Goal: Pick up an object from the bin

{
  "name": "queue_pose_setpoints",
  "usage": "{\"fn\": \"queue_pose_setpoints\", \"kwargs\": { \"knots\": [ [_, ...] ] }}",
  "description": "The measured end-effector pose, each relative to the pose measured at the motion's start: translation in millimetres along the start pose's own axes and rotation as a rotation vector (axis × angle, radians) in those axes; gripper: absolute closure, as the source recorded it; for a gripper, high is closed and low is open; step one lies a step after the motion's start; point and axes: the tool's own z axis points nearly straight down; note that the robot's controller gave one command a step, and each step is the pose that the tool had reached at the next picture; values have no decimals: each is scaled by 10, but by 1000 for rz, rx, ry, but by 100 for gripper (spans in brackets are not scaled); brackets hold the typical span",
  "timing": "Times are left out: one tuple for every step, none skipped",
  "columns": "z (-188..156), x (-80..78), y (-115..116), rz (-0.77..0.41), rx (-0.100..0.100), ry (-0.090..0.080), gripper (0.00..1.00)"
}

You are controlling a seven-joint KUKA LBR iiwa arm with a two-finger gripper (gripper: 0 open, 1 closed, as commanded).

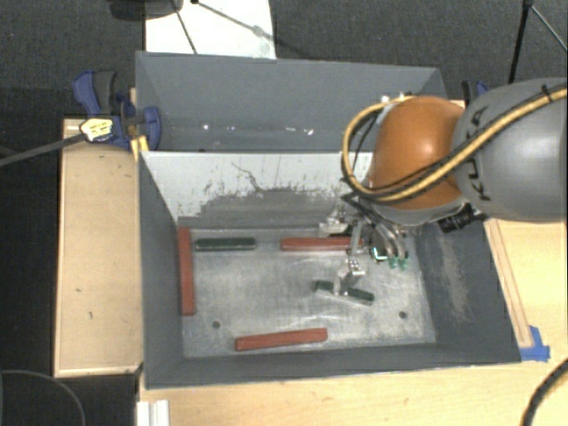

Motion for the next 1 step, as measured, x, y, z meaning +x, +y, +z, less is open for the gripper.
{"fn": "queue_pose_setpoints", "kwargs": {
  "knots": [
    [-36,-19,-2,1,0,-7,0]
  ]
}}
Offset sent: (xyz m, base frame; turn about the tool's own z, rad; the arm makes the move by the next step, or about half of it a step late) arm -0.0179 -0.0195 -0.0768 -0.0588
